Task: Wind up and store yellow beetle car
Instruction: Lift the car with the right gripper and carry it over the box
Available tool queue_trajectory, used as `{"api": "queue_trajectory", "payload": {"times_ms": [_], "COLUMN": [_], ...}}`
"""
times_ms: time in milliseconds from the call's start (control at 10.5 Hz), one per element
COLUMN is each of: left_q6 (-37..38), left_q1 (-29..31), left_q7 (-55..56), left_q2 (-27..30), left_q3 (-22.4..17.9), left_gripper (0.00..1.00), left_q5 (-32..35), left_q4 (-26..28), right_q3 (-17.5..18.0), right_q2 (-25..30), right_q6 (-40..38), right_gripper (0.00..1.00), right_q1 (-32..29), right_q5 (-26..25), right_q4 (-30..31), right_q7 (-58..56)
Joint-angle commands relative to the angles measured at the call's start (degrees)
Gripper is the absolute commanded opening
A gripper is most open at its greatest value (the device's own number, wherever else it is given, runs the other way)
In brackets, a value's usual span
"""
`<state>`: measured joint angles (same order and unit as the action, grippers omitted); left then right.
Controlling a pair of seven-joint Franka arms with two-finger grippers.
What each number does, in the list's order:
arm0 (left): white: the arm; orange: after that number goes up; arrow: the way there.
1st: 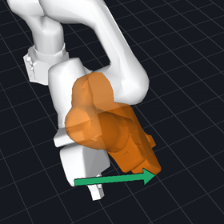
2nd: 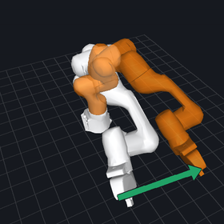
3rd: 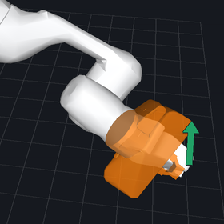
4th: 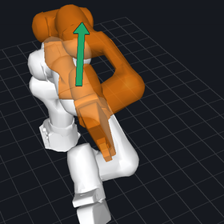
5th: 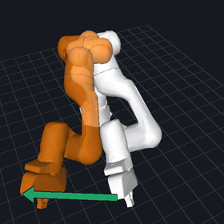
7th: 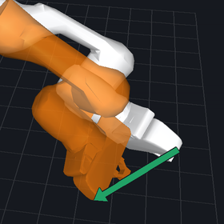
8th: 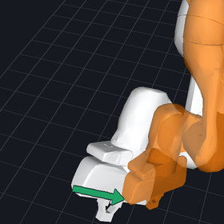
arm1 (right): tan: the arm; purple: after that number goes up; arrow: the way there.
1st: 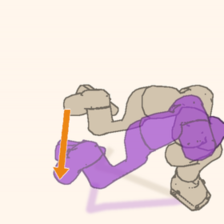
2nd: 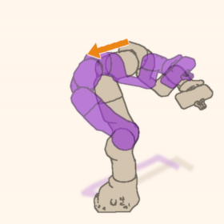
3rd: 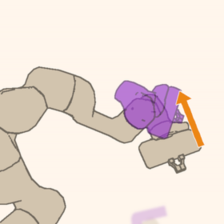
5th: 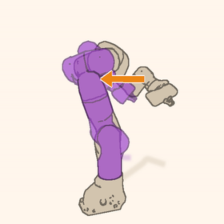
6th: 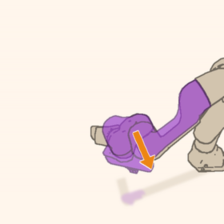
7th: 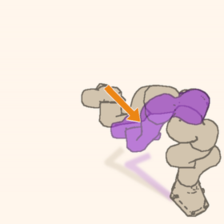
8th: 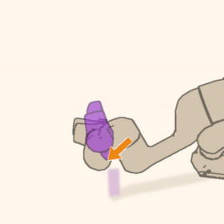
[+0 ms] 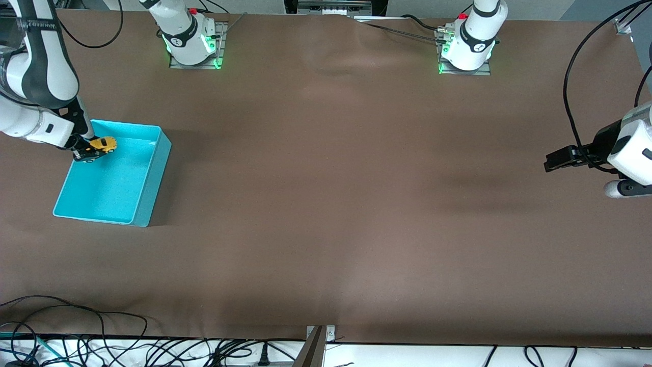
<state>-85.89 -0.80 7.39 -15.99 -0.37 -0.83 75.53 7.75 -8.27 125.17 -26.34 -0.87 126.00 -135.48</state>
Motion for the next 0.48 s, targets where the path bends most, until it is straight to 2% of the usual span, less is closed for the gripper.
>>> {"api": "queue_trajectory", "payload": {"times_ms": [0, 382], "left_q6": [1.1, 1.1], "left_q1": [0.0, 0.0], "left_q7": [-1.2, -1.2], "left_q2": [0.4, 0.4], "left_q3": [-0.2, -0.2], "left_gripper": [1.0, 1.0], "left_q5": [-1.5, -1.5], "left_q4": [-0.7, -0.7], "right_q3": [1.0, 1.1], "right_q2": [-2.7, -3.1], "right_q6": [3.0, 7.7], "right_gripper": [0.0, 0.0], "right_q1": [-1.7, -4.8], "right_q5": [-0.4, -0.4], "right_q4": [0.0, 5.6], "right_q7": [-1.7, -7.5]}}
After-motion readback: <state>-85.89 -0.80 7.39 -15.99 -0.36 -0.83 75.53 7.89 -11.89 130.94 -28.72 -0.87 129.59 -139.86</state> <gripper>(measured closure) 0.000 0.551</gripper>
